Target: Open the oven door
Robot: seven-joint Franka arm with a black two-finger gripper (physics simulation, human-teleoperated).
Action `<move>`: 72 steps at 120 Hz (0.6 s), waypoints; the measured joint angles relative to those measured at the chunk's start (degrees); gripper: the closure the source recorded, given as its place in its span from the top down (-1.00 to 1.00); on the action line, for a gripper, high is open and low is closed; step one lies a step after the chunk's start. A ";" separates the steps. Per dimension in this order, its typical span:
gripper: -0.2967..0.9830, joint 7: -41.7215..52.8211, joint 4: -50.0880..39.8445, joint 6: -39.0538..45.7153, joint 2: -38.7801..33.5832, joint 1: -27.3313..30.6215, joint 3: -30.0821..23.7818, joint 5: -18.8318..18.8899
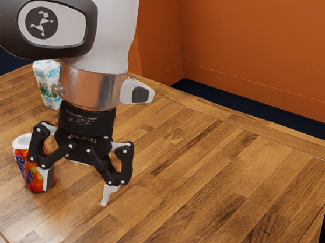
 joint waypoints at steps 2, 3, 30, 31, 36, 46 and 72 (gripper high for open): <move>0.54 -2.51 -0.01 1.99 0.19 -0.03 0.17 -0.31; 0.54 -3.74 -0.02 2.93 0.26 -0.06 0.24 -0.46; 0.54 -32.65 5.90 18.01 2.41 -6.29 -7.55 -2.58; 0.54 -33.57 6.61 18.32 2.71 -6.31 -8.33 -2.61; 0.54 -37.98 10.05 20.23 5.18 -7.45 -11.48 -2.71; 0.54 -45.95 13.10 26.28 10.39 -12.97 -13.12 -2.75; 0.54 -62.05 20.10 40.02 21.15 -18.01 -13.86 -2.53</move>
